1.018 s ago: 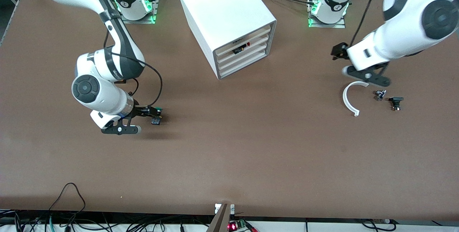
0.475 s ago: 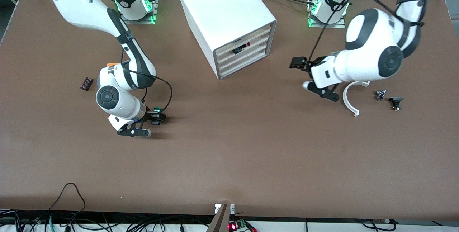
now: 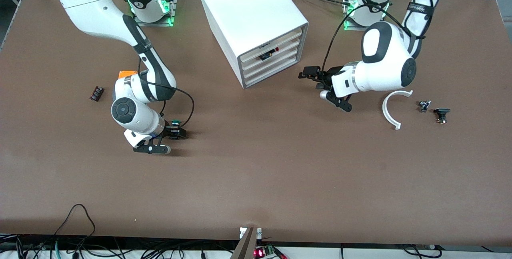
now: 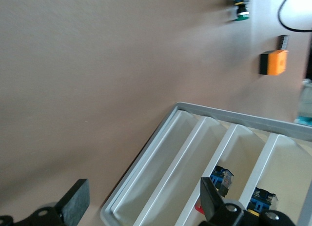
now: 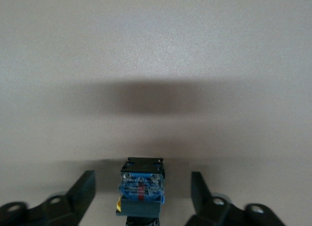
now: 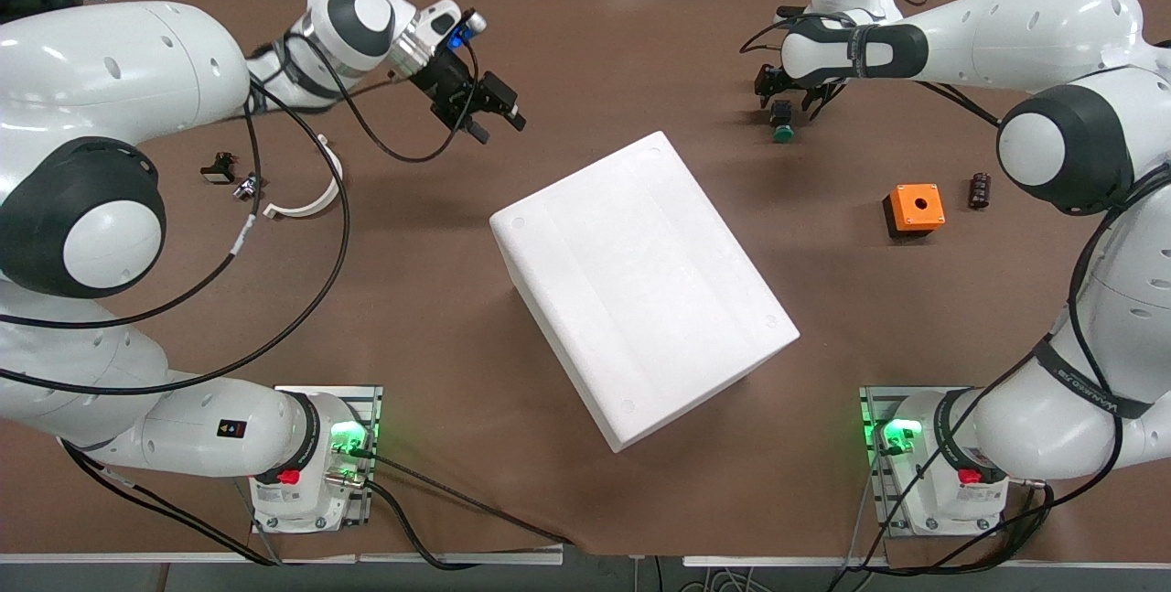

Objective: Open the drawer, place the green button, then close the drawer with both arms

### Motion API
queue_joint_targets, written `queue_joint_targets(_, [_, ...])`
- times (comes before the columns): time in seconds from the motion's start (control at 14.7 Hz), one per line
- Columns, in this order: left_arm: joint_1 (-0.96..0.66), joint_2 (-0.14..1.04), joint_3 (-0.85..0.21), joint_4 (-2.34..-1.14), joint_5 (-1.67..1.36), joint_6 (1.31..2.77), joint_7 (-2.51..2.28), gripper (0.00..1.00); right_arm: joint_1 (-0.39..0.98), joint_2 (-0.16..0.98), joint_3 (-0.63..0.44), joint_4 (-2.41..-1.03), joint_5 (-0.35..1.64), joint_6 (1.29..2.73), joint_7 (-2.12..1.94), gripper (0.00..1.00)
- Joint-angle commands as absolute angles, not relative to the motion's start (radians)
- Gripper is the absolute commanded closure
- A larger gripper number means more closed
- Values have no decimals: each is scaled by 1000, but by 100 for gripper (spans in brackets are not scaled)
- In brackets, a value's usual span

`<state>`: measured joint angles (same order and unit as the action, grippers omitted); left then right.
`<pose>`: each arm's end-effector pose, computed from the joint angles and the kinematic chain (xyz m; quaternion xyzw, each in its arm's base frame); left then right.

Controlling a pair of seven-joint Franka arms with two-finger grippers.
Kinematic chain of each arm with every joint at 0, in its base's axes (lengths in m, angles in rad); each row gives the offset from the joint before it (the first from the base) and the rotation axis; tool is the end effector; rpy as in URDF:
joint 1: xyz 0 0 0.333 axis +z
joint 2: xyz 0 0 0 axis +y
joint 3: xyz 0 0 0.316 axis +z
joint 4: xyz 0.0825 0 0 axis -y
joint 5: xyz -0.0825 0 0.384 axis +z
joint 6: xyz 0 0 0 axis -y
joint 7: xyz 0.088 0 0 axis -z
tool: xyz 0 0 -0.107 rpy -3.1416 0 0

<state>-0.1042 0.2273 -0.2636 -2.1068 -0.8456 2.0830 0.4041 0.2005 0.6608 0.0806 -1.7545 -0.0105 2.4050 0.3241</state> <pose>0.5069 -0.2332 0.3096 0.9198 -0.1119 -0.1102 0.3595 0.6381 0.1797 0.1929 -0.9994 0.0259 0.0102 0.0191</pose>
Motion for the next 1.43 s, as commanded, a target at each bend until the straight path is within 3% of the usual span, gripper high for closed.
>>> queue_joint_targets(0.0, [-101, 222, -267, -2172, -931, 2106, 491, 0, 204, 670, 81, -1758, -12, 2422, 342, 37])
queue_joint_targets(0.34, [-104, 229, -296, -2252, -1009, 2138, 561, 0, 207, 669, 81, -1749, -11, 2415, 344, 95])
queue_joint_targets(0.41, [-104, 241, -305, -2273, -1058, 2163, 615, 0, 207, 667, 81, -1746, -8, 2414, 344, 100])
queue_joint_targets(0.81, [-104, 333, -322, -2325, -1273, 2166, 866, 1, 207, 647, 83, -1669, -5, 2309, 445, 100])
queue_joint_targets(1.09, [-103, 391, -359, -2359, -1457, 2164, 1044, 1, 209, 631, 89, -1562, 26, 2130, 506, 100])
queue_joint_targets(1.36, [-97, 413, -397, -2384, -1523, 2129, 1089, 11, 230, 586, 90, -1482, 26, 1987, 600, 100])
